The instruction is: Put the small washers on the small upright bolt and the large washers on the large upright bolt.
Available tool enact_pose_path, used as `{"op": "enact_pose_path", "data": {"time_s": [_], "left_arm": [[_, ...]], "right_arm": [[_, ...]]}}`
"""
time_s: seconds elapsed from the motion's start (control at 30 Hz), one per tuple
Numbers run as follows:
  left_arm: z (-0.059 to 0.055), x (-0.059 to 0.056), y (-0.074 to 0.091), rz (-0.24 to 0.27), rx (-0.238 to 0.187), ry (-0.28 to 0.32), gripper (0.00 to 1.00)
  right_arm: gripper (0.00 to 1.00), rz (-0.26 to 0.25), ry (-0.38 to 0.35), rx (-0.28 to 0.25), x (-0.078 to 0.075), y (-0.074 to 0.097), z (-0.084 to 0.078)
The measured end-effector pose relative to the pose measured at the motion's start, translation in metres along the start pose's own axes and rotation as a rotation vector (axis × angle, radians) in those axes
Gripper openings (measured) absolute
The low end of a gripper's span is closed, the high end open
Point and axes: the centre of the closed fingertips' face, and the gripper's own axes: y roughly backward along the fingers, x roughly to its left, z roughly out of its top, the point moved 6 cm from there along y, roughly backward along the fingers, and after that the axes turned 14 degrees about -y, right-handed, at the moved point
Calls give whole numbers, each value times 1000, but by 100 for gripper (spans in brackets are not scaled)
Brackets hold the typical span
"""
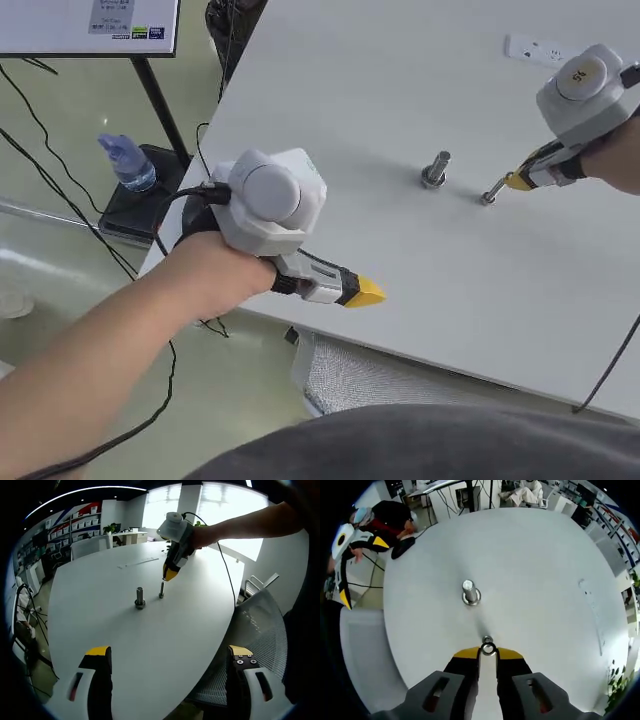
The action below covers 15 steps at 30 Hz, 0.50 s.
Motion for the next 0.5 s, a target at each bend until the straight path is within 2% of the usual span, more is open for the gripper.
{"op": "enact_pose_path", "data": {"time_s": [0.5], "left_arm": [[-2,2,1,-2,6,-2,94]], "right_arm": [[13,-5,20,26,-6,-13,4]]}}
